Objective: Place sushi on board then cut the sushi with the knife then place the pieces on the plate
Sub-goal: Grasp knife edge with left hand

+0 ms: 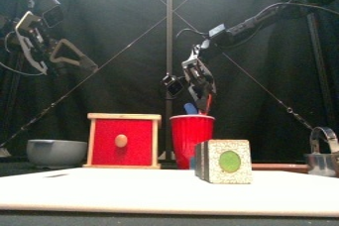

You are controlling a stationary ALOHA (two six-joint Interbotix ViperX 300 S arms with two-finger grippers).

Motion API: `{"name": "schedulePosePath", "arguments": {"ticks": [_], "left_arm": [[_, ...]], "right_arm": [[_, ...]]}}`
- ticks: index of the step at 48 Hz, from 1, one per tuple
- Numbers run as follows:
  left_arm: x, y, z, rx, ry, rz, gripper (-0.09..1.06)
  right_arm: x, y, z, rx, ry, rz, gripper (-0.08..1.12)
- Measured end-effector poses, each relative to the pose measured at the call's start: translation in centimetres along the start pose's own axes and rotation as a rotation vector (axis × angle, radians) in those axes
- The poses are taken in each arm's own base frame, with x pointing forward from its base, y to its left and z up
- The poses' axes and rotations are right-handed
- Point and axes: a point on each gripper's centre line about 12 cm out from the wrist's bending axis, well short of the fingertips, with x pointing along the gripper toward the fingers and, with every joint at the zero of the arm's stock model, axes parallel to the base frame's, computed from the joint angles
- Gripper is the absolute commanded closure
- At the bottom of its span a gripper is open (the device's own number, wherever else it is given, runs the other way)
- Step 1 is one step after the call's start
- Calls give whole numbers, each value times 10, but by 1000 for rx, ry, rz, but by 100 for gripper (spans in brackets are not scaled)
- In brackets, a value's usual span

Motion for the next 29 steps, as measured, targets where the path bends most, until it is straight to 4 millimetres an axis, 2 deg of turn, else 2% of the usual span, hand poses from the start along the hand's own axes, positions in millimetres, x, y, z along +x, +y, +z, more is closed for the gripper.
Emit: {"name": "schedulePosePath", "arguments": {"ticks": [8, 20, 29], "left_arm": [[0, 0, 0, 0, 0, 2, 99], [0, 0, 0, -3, 0, 0, 99], [0, 0, 0, -3, 0, 0, 99]], "right_arm": [[-9, 4, -2, 7, 8, -2, 78], [-50, 22, -10, -36, -85, -13, 78], [-69, 35, -23, -63, -122, -16, 78]]}}
